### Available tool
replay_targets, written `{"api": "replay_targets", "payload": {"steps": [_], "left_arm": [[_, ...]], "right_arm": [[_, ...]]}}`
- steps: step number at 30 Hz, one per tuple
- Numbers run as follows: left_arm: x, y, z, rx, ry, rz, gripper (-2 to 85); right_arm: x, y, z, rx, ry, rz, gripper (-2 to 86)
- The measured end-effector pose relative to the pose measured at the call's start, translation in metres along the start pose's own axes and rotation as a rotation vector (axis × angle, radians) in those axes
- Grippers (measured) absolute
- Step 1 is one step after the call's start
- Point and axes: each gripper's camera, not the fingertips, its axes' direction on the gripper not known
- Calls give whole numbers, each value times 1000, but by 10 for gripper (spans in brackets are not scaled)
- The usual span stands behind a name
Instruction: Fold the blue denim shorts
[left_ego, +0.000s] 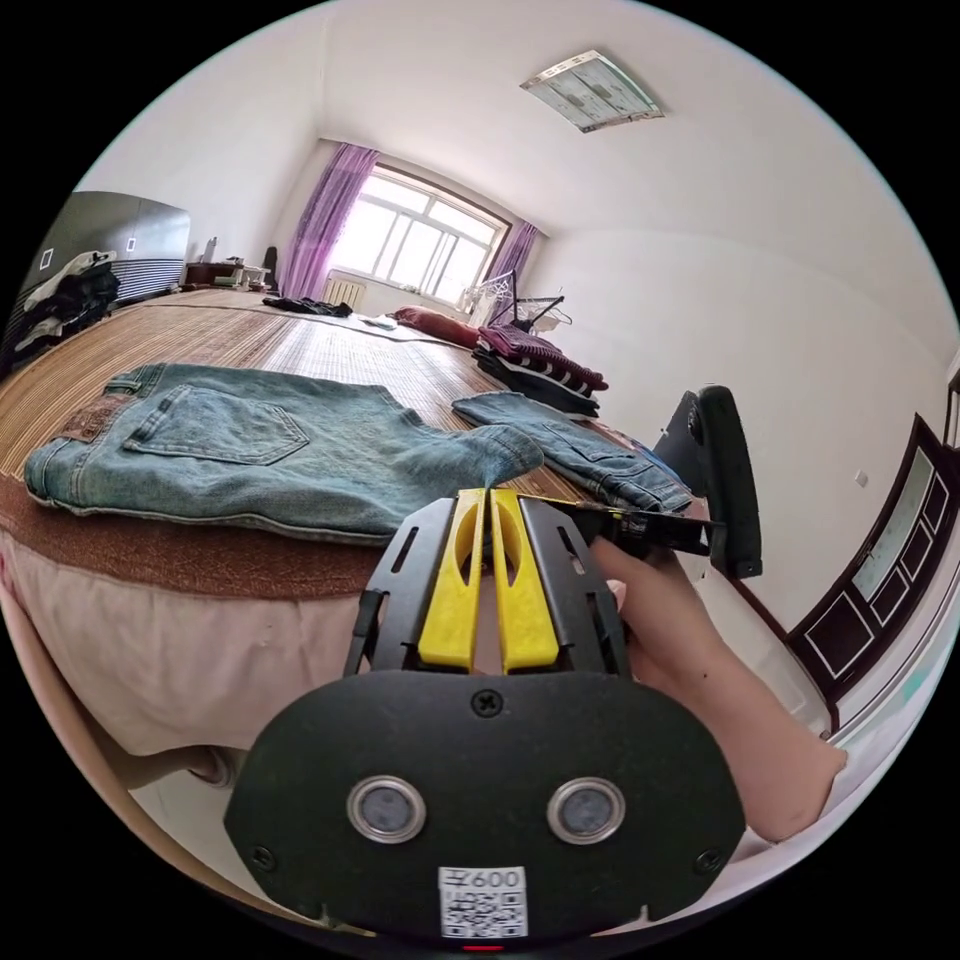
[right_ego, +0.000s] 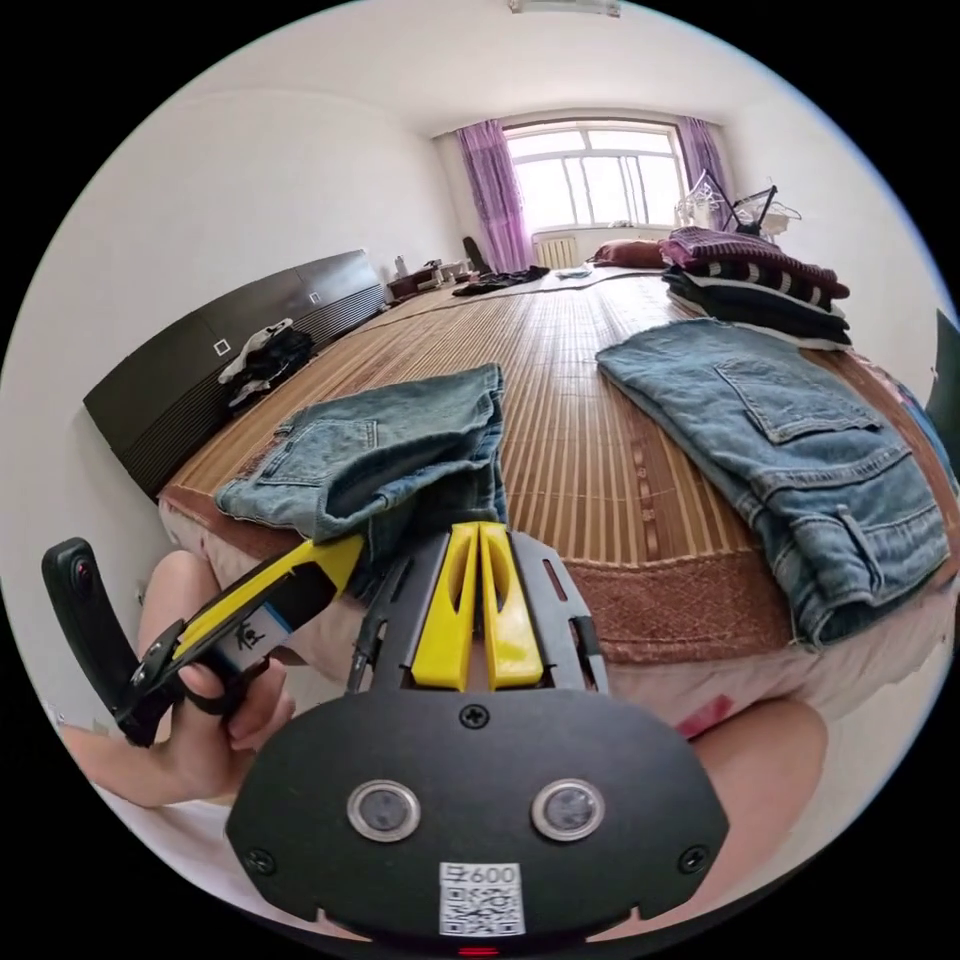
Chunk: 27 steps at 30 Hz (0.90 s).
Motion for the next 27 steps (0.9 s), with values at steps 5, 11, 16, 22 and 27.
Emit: {"api": "replay_targets", "payload": {"steps": [5, 11, 16, 22, 27], "left_arm": [[-8, 2, -3, -6, 24, -19, 8], [-21, 2, -11, -12, 80, -118, 12], [-17, -1, -16, -28, 145, -38, 38], [-9, -18, -82, 103, 24, 238, 70], [31, -20, -54, -134, -117, 653, 50]], "right_arm": [[28, 17, -33, 127, 38, 44, -8], [30, 22, -15, 1, -48, -76, -9], [51, 34, -23, 60, -43, -171, -9], [98, 27, -23, 47, -156, -216, -9], [141, 13, -8, -19, -212, -122, -9]]}}
